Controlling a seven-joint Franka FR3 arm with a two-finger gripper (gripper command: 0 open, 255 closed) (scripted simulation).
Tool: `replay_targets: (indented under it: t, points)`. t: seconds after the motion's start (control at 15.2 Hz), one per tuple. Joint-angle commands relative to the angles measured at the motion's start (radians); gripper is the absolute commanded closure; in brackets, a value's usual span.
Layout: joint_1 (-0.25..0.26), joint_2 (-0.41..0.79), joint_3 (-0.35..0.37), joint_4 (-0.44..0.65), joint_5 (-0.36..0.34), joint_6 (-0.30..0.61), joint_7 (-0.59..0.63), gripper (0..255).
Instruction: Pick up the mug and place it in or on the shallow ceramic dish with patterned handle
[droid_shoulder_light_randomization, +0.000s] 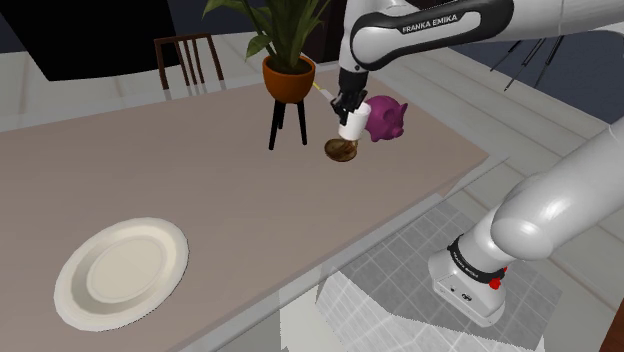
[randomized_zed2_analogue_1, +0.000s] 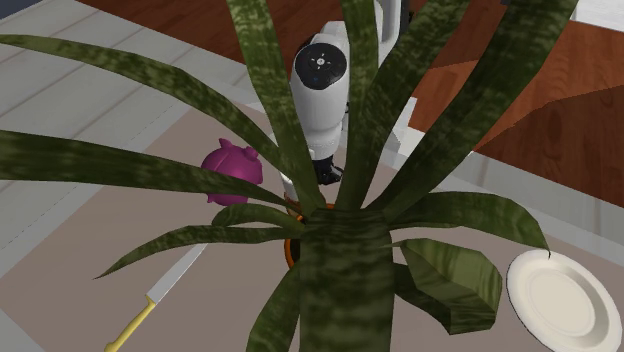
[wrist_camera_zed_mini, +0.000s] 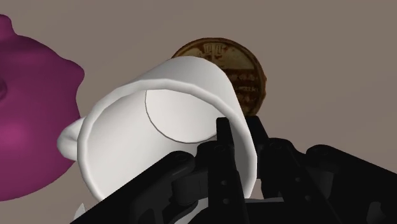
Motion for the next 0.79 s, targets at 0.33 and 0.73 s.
replay_targets:
  t: [0.33, 0.73]
  points:
    - [-0.001, 0.041, 0.001, -0.052, -0.007, 0.093, 0.007, 255]
    - [-0.001, 0.043, 0.001, -0.055, -0.008, 0.099, 0.008, 255]
